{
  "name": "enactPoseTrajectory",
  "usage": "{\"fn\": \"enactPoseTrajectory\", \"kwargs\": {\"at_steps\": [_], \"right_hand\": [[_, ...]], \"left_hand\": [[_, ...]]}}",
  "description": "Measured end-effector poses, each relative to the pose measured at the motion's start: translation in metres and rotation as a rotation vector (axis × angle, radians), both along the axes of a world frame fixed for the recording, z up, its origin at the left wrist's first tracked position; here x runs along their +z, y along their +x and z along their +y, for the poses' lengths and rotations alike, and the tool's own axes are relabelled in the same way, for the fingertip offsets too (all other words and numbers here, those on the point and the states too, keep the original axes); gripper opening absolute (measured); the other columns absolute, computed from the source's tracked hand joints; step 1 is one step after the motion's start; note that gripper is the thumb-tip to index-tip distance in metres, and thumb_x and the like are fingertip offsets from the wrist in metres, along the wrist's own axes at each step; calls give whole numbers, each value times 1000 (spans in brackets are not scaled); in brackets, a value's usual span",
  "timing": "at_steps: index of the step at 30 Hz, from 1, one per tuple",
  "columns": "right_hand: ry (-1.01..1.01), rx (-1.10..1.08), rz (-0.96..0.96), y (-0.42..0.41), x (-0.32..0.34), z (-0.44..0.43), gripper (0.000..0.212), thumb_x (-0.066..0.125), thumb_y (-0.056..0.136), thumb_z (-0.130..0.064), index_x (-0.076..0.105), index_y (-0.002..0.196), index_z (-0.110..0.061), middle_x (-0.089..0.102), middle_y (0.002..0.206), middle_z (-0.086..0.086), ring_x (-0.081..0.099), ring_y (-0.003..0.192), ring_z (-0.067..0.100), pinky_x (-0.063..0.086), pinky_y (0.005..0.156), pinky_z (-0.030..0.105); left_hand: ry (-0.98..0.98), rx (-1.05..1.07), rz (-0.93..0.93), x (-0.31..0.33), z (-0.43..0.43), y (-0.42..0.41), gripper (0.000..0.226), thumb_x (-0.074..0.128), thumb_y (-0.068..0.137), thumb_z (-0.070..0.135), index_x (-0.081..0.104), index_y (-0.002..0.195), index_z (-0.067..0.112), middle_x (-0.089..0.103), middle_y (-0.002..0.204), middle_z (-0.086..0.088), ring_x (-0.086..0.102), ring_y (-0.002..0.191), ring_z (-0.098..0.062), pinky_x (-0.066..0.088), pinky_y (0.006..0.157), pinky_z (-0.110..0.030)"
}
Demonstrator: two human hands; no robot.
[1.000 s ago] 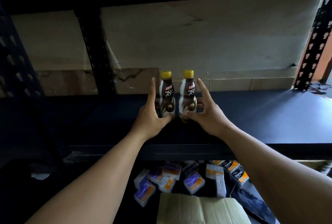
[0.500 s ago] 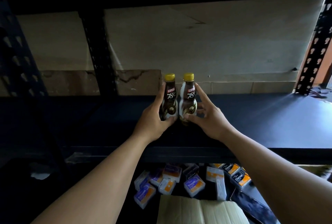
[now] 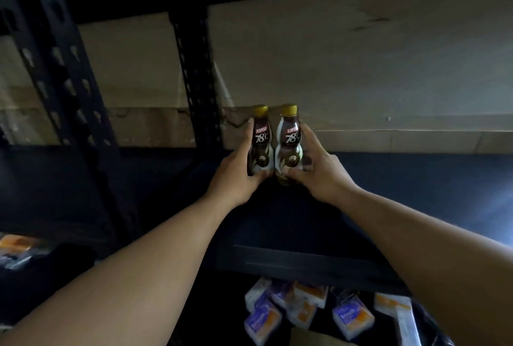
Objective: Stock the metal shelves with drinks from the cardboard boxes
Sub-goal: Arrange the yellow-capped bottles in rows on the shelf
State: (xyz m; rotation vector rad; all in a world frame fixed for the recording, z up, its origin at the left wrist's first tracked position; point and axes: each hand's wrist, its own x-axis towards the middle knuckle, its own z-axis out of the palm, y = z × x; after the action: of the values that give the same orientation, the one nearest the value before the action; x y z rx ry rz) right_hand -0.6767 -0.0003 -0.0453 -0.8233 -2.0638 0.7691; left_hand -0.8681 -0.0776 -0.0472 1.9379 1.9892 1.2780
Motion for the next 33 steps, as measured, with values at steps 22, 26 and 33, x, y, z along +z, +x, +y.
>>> {"fn": "enactPoseTrajectory", "kwargs": {"at_steps": [22, 26, 33], "right_hand": [[129, -74, -84, -130, -10, 120, 108, 75, 86, -50, -12, 148, -67, 42, 159, 10, 41, 145, 35, 39, 115, 55], [125, -59, -78, -128, -8, 114, 113, 74, 78, -57, -12, 151, -64, 48, 154, 7, 49, 140, 33, 42, 113, 54], [152, -53, -92, -124, -9, 114, 108, 74, 91, -40, -12, 155, -56, 54, 150, 4, 57, 131, 26, 46, 109, 43]], "left_hand": [[11, 152, 74, -11, 114, -116, 101, 63, 97, 37, -22, 145, 63, 14, 169, 6, 29, 150, -22, 29, 109, -26], [12, 132, 37, -12, 112, -116, 102, 65, 95, 38, -21, 143, 67, 14, 169, 8, 26, 151, -20, 26, 114, -28], [2, 154, 48, -12, 113, -116, 99, 61, 99, 36, -21, 145, 64, 12, 169, 7, 34, 147, -24, 29, 103, -23]]}}
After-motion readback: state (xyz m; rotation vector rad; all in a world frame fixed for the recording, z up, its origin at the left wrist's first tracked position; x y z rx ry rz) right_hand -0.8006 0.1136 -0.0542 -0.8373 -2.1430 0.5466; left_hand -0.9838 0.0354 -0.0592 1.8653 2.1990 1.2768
